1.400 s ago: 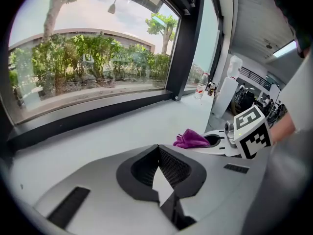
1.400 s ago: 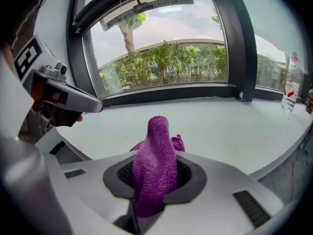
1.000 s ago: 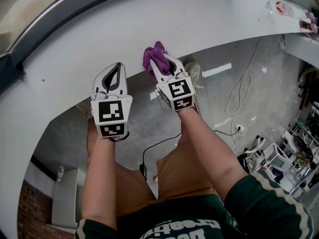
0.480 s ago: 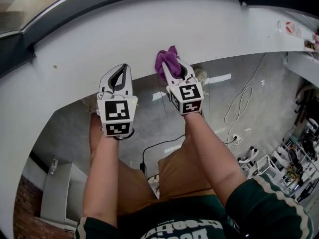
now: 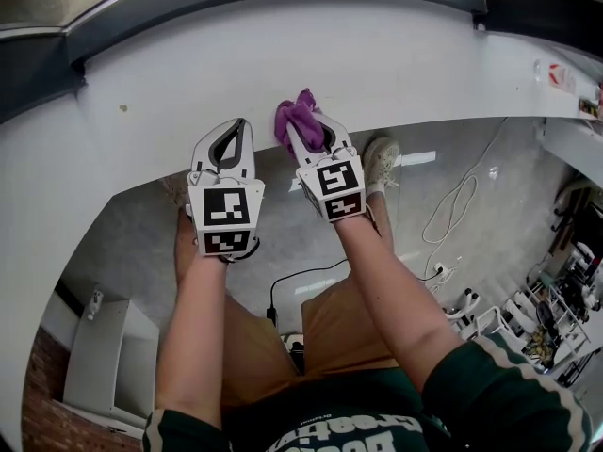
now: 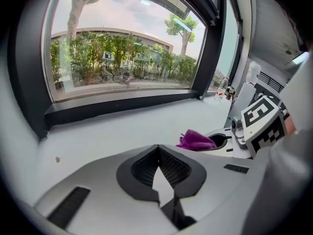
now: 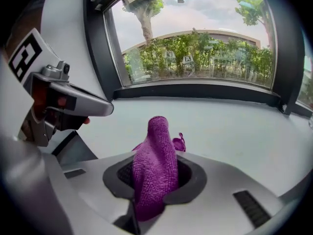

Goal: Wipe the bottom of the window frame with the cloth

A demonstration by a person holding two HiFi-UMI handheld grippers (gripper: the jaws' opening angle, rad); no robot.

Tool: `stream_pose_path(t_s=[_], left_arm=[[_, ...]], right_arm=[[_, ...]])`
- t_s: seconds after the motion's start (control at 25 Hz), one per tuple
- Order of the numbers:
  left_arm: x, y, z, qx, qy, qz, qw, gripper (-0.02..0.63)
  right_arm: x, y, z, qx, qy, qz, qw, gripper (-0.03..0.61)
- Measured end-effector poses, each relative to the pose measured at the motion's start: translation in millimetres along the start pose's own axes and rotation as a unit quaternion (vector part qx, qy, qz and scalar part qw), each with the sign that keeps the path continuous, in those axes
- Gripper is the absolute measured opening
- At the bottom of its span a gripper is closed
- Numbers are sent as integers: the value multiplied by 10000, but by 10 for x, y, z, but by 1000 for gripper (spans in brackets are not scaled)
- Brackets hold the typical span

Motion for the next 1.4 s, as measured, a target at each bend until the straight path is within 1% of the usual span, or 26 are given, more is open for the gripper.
stream_pose_path(t_s=[0.16,0.36,0.52,0.64,0.84,1.04,1.16,1.4], left_arm=[[-113,88,66,-4,103,-118,9999,8],[-287,186,194,-43,199,-247,9995,8],[-469,288,287,-72,368,-435,9983,8],[-589,396,318,-53,472,-588,9971,8],[-802,567,420,-104,577,-761,9954,8],[-1043,753,531,-140,747,-1029,9918,8],[-1159,839,622,-174,867,-1159,9893,8],[-1282,1024,788,-278,975,-1378,9853,8]], right_arm=[[-275,-159,-64,-63,72,-209,9997,95],[-584,-351,-141,-172,273,-590,9977,95],[-822,-495,-176,-284,479,-824,9950,95],[-993,-583,-212,-397,653,-1021,9918,95],[-1284,-733,-251,-588,777,-1220,9877,95],[-1560,-872,-303,-745,966,-1445,9820,95],[-1722,-954,-344,-802,1079,-1582,9782,95],[-2043,-1113,-359,-844,1242,-1913,9700,95]])
Point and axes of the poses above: the fingertips, and each gripper's own axes: y backward along the fingers, x to its right, z out of its underside, the point moved 8 cm from there along y, backward along the fingers, and after that the axes turned 11 degrees about -y, right-handed, at the moved point
